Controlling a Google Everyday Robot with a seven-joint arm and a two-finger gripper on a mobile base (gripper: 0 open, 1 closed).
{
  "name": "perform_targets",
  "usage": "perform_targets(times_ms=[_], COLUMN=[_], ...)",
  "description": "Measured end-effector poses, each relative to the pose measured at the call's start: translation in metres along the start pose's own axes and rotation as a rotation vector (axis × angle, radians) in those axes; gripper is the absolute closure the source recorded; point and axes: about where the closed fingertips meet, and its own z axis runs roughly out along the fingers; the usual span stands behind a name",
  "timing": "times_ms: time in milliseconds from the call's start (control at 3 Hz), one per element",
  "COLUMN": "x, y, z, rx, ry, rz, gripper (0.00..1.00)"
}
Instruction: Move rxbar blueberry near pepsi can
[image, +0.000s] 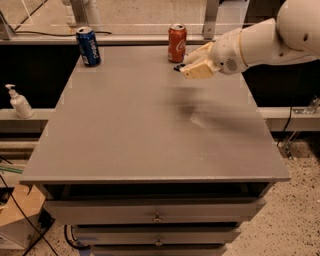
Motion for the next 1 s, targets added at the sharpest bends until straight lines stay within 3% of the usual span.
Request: perform_targets(times_ms=[333, 1000], x=[-0.021, -0.062], y=[-0.003, -0.003], z=[0.038, 0.138], rx=[-0.027, -0.145], ry=[-0.070, -0.187], rz=[-0.034, -0.145], gripper=[1.00, 1.00])
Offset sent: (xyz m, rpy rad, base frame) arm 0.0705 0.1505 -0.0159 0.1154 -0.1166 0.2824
